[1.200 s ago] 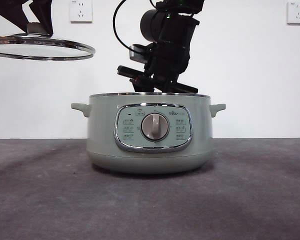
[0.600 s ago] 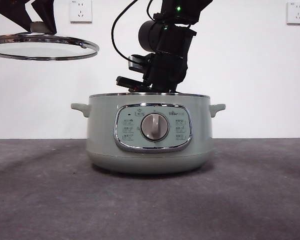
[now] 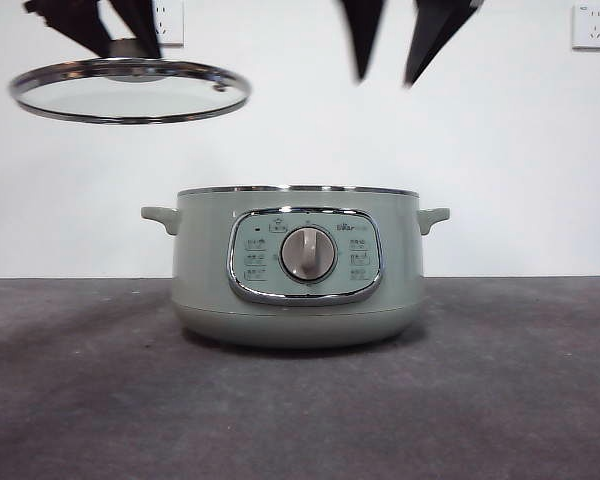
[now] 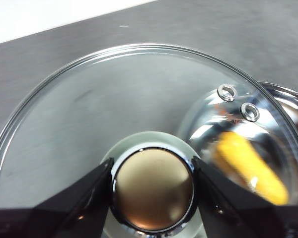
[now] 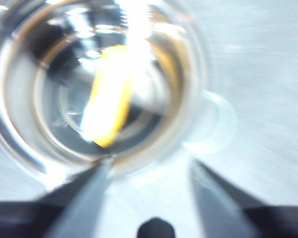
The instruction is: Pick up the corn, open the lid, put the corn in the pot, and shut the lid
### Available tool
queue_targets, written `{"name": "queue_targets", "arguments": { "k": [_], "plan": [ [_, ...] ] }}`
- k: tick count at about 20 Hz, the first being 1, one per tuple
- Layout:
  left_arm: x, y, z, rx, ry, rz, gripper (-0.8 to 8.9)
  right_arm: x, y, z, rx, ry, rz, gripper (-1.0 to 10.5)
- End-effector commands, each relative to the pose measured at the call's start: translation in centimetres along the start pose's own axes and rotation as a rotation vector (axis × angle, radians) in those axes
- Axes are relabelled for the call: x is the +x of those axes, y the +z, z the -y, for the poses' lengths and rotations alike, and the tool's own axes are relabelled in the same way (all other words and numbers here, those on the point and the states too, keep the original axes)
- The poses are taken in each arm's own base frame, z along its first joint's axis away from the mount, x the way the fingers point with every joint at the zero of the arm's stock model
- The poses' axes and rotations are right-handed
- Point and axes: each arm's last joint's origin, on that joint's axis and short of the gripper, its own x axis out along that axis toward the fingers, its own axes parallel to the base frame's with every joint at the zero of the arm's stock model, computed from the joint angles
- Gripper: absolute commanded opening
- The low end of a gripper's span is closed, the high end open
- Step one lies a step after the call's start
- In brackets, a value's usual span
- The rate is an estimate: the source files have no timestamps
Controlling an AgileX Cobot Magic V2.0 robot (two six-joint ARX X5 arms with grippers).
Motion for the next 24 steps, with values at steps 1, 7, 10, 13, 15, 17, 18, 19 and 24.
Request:
{"name": "queue_targets", "arguments": {
  "k": [1, 7, 10, 13, 15, 17, 18, 19, 24],
  "plan": [
    [-0.7, 0.6, 2.3, 0.041, -0.043, 0.050, -0.09, -2.8, -1.4, 0.7, -0.011, -0.008, 0.018, -0.1],
    [0.9, 0.4, 6.6, 0.094, -0.135, 0.010, -0.09, -6.2, -7.2, 2.0, 0.033, -0.067, 0.074, -0.1],
    [2.4, 0.1, 8.5, 0.122, -0.173, -0.031, -0.09, -6.4, -10.2, 2.5, 0.071, -0.078, 0.091, -0.1],
    [4.2, -0.5, 10.1, 0.147, -0.186, -0.081, -0.09, -6.7, -12.8, 3.1, 0.128, -0.106, 0.091, -0.1],
    [5.2, -0.8, 11.0, 0.163, -0.197, -0.106, -0.09, -7.1, -14.5, 3.6, 0.160, -0.136, 0.102, -0.1],
    [6.1, -1.1, 11.7, 0.173, -0.205, -0.125, -0.09, -7.7, -15.9, 4.0, 0.176, -0.146, 0.117, -0.1],
    [6.7, -1.2, 12.0, 0.176, -0.210, -0.135, -0.09, -7.9, -16.5, 4.1, 0.183, -0.149, 0.125, -0.1],
    [7.1, -1.3, 12.2, 0.178, -0.212, -0.141, -0.09, -8.1, -17.0, 4.2, 0.193, -0.151, 0.130, -0.1],
    [8.6, -1.6, 12.8, 0.186, -0.198, -0.150, -0.09, -9.5, -18.5, 4.4, 0.220, -0.150, 0.145, -0.1]
  ]
}}
